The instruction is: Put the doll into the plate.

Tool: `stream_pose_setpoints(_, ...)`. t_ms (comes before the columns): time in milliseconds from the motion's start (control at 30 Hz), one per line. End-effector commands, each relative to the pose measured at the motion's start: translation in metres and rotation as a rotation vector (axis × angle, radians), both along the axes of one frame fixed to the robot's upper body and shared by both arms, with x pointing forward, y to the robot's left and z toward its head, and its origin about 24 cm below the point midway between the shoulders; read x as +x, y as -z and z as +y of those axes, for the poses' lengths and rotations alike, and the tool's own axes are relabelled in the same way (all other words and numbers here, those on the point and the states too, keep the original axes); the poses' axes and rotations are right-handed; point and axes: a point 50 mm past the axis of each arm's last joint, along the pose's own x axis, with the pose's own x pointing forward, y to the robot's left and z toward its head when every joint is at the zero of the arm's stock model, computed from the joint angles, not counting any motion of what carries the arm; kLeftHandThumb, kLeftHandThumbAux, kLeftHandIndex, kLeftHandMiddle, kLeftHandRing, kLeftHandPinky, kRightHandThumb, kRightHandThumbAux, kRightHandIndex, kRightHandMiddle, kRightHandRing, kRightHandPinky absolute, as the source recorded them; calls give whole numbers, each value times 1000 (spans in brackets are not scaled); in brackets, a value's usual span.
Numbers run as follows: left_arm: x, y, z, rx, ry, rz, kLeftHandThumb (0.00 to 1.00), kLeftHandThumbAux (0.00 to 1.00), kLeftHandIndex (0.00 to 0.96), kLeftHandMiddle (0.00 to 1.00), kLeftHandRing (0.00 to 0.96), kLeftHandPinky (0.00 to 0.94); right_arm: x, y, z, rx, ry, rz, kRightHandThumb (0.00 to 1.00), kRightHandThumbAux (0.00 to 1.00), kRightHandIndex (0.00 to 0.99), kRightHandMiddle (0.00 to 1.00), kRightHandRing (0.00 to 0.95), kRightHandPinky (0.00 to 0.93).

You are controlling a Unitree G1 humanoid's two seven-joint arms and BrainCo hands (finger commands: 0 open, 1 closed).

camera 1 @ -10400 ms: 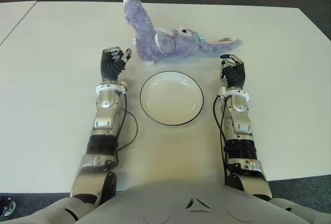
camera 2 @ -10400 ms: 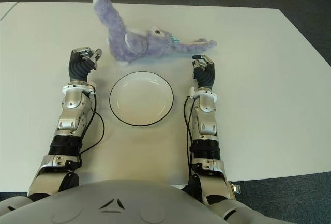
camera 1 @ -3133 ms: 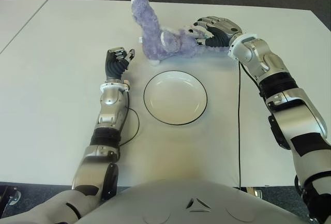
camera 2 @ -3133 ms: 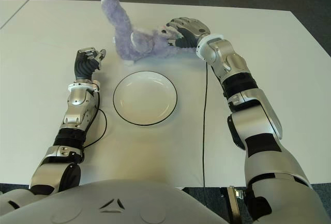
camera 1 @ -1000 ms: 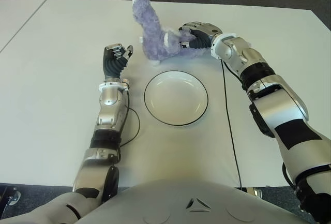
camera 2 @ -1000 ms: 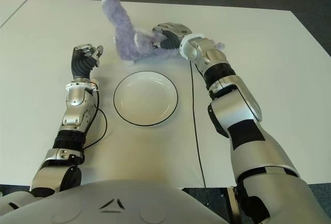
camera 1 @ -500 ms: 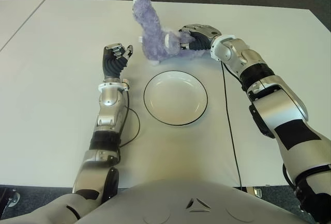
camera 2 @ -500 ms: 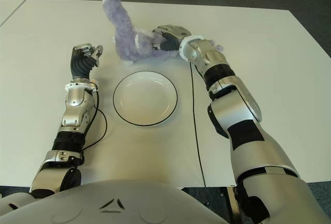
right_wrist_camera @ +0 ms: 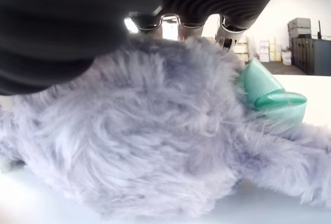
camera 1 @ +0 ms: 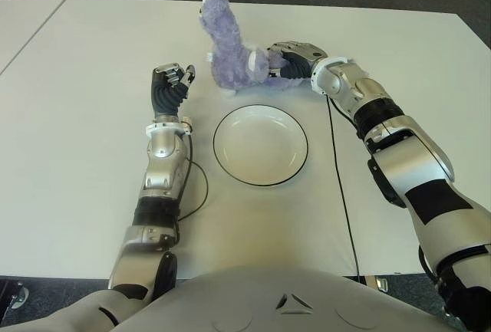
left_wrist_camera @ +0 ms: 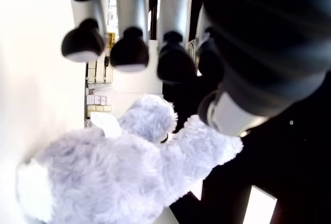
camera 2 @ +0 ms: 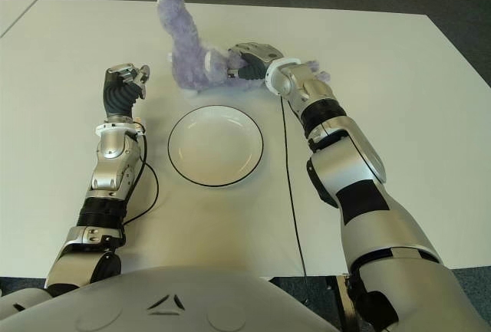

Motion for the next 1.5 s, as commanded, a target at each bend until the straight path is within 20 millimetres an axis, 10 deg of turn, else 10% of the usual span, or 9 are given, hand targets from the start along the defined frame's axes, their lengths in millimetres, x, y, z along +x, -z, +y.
stream_pose_setpoints(33,-37,59,-2,-48,-50,235,459,764,744,835,842,835,-18,59,-21,-95,82,192,434,185,0,0,0,0)
stream_pose_setpoints(1233,-39,49,2,-37,-85,194,421,774,761,846,851,846,-26,83,-36,-91,194,193,482,298,0,0,0,14)
stream_pose_setpoints(1500,-40,49,2,-31,-79,191,402,785,775,847,853,839,-27,84,-37,-29,238,79,591,342,20,22,131,313)
